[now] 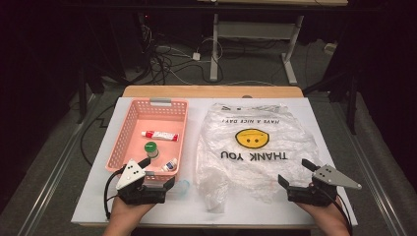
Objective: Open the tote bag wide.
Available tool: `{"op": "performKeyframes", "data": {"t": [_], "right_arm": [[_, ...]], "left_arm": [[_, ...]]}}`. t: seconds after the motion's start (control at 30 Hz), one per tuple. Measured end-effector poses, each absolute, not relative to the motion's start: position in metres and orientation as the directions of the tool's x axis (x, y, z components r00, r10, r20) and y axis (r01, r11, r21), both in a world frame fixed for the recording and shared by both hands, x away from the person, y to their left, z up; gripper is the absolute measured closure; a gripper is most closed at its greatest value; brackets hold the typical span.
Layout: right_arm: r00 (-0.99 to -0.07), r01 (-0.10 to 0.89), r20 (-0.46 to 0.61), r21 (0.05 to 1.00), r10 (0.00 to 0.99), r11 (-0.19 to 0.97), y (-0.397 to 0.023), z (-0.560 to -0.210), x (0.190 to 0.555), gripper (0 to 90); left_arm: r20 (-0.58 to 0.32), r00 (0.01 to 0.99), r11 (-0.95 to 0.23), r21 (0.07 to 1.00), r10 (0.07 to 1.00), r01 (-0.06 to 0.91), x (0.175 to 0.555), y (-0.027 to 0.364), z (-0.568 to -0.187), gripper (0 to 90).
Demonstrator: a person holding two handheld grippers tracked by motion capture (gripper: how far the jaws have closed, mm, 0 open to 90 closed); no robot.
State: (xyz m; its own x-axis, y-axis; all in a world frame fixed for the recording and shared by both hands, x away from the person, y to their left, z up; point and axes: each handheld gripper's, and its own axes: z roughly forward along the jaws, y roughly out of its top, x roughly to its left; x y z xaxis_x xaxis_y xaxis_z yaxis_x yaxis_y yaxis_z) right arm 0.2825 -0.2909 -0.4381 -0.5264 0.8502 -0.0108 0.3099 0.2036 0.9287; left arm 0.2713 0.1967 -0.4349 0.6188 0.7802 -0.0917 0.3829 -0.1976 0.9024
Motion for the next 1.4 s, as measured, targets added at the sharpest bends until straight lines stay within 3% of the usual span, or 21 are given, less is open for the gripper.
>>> {"op": "performKeyframes", "data": {"t": [0.27, 0.4, 0.57, 1.17, 1.4], "right_arm": [[-0.538, 0.305, -0.025, 0.926, 0.843, 0.222, -0.290, -0.434, 0.280, 6.5], [-0.505, 0.311, -0.031, 0.925, 0.863, 0.216, -0.303, -0.426, 0.280, 14.6], [-0.457, 0.325, -0.021, 0.927, 0.889, 0.189, -0.322, -0.422, 0.280, 18.1], [-0.333, 0.469, 0.017, 0.870, 0.943, 0.150, -0.379, -0.441, 0.288, 43.5], [-0.289, 0.530, 0.065, 0.842, 0.955, 0.103, -0.390, -0.451, 0.290, 41.2]], "left_arm": [[-0.076, 0.625, -0.226, 0.892, 0.777, 0.390, 0.272, 0.198, -0.433, 0.0], [-0.058, 0.631, -0.247, 0.890, 0.774, 0.384, 0.274, 0.197, -0.433, 0.0], [-0.074, 0.641, -0.238, 0.891, 0.764, 0.387, 0.276, 0.200, -0.432, 0.0], [-0.079, 0.631, -0.248, 0.876, 0.772, 0.413, 0.277, 0.204, -0.430, 0.0], [-0.086, 0.627, -0.249, 0.870, 0.774, 0.426, 0.276, 0.205, -0.428, 0.0]]}}
